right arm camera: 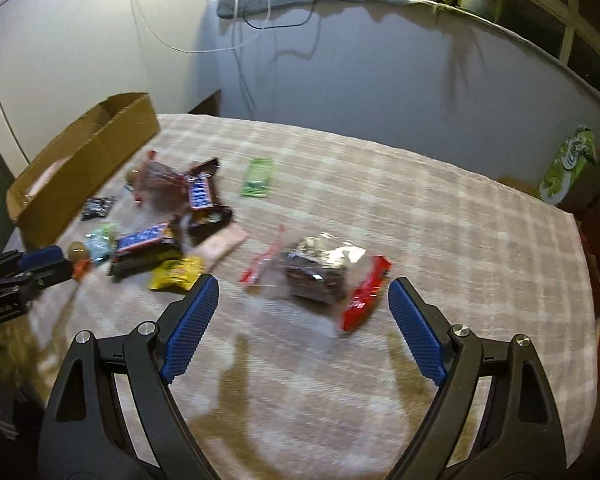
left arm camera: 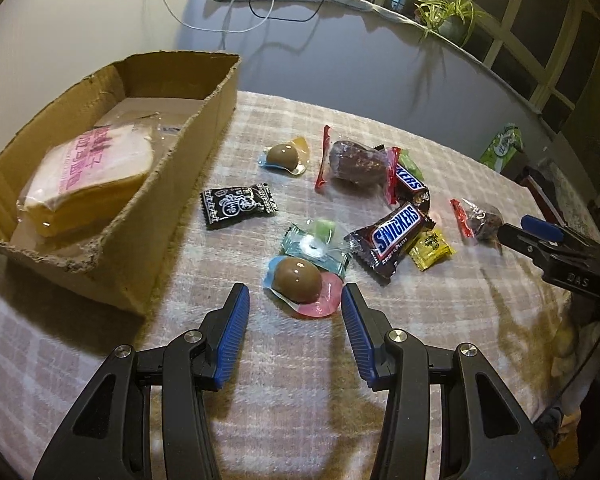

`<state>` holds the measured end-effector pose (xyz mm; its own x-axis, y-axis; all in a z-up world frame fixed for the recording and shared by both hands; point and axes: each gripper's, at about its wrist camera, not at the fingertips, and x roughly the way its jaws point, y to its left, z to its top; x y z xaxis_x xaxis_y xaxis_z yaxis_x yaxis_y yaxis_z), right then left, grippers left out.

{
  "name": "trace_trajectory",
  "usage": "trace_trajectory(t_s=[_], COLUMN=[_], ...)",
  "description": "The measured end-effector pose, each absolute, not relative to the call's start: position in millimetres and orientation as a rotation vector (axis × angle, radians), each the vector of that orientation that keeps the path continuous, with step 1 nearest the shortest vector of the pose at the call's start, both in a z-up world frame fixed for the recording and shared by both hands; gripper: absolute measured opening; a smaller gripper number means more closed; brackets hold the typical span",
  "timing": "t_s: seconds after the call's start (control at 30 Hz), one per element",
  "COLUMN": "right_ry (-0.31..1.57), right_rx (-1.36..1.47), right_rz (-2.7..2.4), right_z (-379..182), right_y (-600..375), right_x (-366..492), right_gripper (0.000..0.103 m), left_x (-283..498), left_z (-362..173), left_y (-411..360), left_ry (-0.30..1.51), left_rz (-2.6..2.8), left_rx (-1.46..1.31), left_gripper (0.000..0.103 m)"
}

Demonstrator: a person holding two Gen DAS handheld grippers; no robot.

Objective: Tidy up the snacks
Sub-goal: 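Grasp the bagged chocolate pastry with the right gripper while the left gripper grasps the egg candy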

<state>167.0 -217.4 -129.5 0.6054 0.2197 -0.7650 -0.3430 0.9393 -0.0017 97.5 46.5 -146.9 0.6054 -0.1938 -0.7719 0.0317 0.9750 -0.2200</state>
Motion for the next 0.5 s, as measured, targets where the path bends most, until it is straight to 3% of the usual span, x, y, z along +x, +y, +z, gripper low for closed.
trace_trajectory(t_s=[0.37,0.5], right_ry=[0.854,0.893], right_rx=[-0.278,-0.285], right_rz=[0.377,0.398], right_z=[-140.3,-147.7], right_y=[-195.3,-192.5], right_x=[197.0,207.5], right_gripper=[0.088,0.074], left_x=[103.4,107.0], left_z=[-150.6,-152.5], left_y=[45.4,44.0], left_ry=[0.912,0.908], left_rz=[-0.132,-0.131], left_rx=[-0.183,-0.174], left_gripper=[0.047,0.046])
